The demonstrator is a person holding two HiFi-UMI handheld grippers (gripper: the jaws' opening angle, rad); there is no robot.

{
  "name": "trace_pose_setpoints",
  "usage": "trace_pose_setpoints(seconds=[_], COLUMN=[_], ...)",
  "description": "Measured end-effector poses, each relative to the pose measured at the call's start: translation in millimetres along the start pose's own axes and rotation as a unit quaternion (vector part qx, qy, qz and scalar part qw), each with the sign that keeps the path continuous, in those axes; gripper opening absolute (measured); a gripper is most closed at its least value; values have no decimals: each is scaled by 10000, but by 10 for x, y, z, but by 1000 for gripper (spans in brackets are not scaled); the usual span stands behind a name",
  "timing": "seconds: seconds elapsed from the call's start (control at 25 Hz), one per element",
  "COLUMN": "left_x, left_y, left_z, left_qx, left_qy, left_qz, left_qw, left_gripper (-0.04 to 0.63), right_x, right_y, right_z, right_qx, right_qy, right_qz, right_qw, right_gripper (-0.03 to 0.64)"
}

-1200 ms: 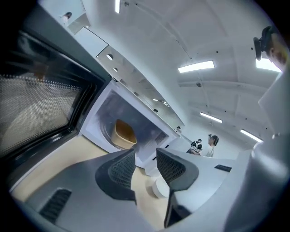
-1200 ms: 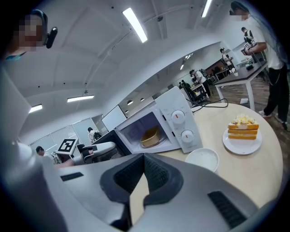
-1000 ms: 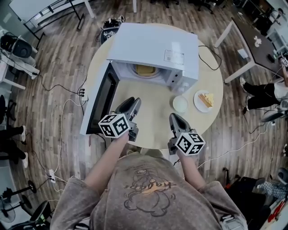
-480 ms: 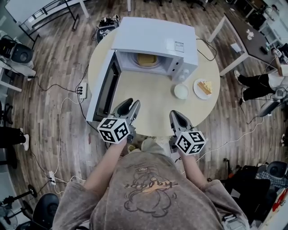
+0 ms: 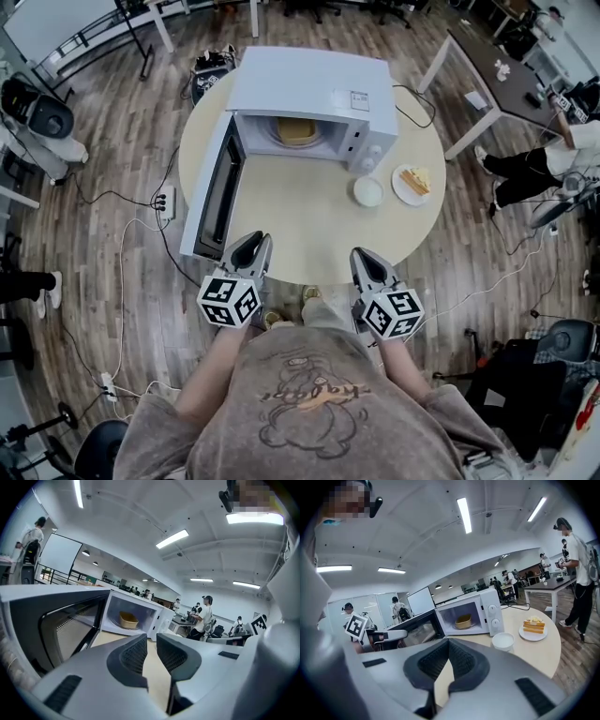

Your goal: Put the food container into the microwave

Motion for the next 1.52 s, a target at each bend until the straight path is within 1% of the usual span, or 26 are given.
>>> trace_pose_setpoints(seconds=[0.16,0.28,0.44,0.56,0.72,0.92,1.28,1.52], left_x=[0,21,38,58,109,133,140,120], left_y=[27,26,-36,-91,-135,-123,-191,-191], left_z=[-54,-89,-117,-147,-103,-80,-152,-138], left_qx=[124,132,124,200,285,348,249,177], left_qy=[203,338,516,628,584,584,702,716], left_qz=[-32,-40,-178,-298,-467,-558,-822,-900], left_qw=[9997,9993,9984,9974,9968,9961,9938,9932], left_gripper=[63,54,40,31,31,31,31,31], right_x=[22,69,105,142,184,219,152,139], right_y=[23,63,117,161,208,186,313,359], right_z=[-31,-98,-156,-179,-166,-170,-227,-220], right_qx=[-176,-334,-524,-612,-610,-767,-802,-741], right_qy=[0,65,116,169,209,141,176,181], right_qz=[-58,-77,-88,-115,-161,-250,-192,-190], right_qw=[9998,9994,9985,9979,9978,9966,9964,9969], right_gripper=[0,0,0,0,0,0,0,0])
Point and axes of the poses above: the fingertips, and each gripper's own axes: x forward along the fingers, y to its right, z out of its underside, the point moved 2 cm from there along -x, backward along the fingers, and after that the axes turned 14 degrees about -z, right-handed, at the moved point
